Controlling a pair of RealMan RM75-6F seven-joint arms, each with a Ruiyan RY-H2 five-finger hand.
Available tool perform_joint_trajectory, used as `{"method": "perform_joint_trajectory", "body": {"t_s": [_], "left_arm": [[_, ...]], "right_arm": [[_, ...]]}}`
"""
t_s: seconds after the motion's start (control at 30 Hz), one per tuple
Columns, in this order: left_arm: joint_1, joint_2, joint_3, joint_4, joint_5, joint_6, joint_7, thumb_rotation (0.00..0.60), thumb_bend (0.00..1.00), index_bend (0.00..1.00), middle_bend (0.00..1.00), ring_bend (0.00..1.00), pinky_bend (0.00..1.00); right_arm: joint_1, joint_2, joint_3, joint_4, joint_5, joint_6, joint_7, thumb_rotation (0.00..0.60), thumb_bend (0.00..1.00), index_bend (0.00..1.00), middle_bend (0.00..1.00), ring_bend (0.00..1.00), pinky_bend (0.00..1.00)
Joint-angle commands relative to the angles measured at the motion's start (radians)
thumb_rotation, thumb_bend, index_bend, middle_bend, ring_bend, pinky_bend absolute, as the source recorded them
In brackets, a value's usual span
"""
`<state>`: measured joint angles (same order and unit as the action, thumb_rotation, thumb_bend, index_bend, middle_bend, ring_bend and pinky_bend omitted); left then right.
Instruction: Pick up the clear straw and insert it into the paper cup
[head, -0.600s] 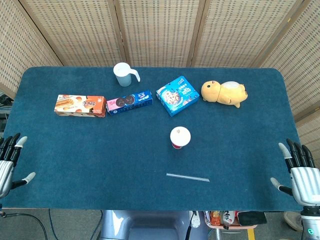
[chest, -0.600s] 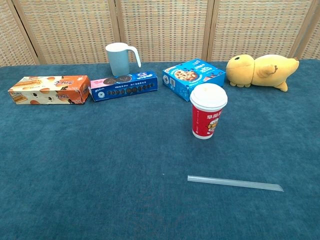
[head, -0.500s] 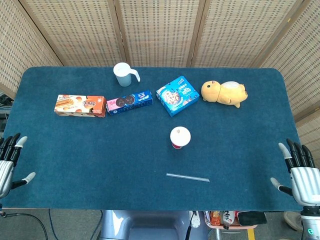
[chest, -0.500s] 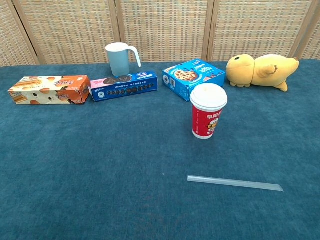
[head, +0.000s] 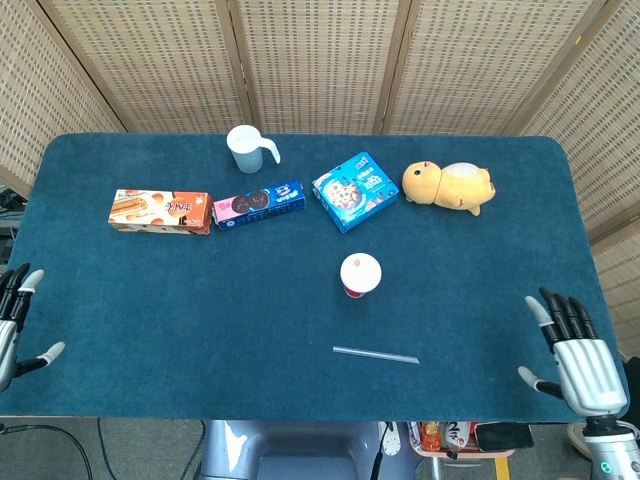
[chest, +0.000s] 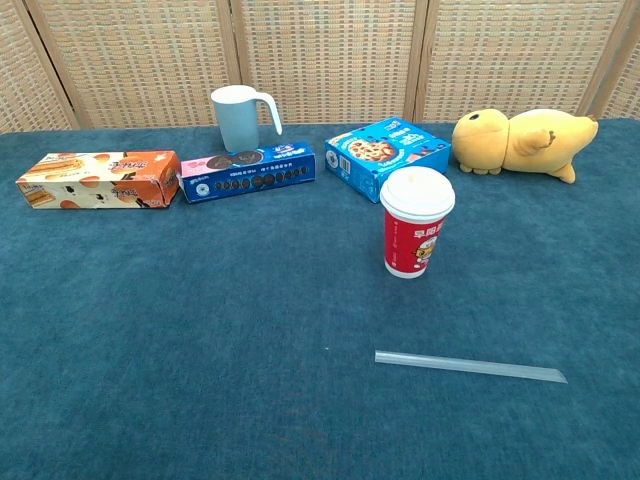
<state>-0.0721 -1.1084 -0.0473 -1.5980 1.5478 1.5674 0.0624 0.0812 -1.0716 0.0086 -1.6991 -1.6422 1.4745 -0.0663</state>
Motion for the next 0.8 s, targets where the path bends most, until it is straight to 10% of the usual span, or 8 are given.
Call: {"method": "perform_joint_trajectory", "body": {"t_s": [0.03,0.2,0.33,0.43,0.8], "left_arm": [[0.0,0.0,0.001,0.0,0.001,-0.001,0.001,0.6,0.09,0.0,0.0,0.0,0.0],[-0.001,0.001,0.0,-0.002,0.0,-0.002,0.0,0.6,0.09,0.0,0.0,0.0,0.0],[-0.002,0.002,-0.001,-0.001,-0.003,-0.006,-0.003,0.6,0.09,0.0,0.0,0.0,0.0],[-0.004,0.002,-0.001,0.001,-0.006,-0.013,-0.005,0.6,0.09,0.0,0.0,0.0,0.0],[-0.018,0.001,-0.007,0.007,-0.028,-0.047,-0.015,0.6,0.09,0.0,0.0,0.0,0.0]], "right_arm": [[0.069,0.042,-0.028,-0.065,-0.065,-0.101,0.003,0.6,0.0,0.0,0.0,0.0,0.0],[0.142,0.02,0.014,-0.093,-0.059,-0.174,-0.048,0.6,0.0,0.04,0.33,0.21,0.14],[0.199,-0.018,0.05,-0.108,-0.033,-0.238,-0.111,0.6,0.0,0.12,0.63,0.52,0.65],[0.245,-0.046,0.076,-0.138,0.026,-0.315,-0.148,0.6,0.0,0.18,0.74,0.64,0.84],[0.385,-0.268,0.154,-0.229,0.434,-0.45,-0.54,0.6,0.09,0.35,0.87,0.77,0.98]]}}
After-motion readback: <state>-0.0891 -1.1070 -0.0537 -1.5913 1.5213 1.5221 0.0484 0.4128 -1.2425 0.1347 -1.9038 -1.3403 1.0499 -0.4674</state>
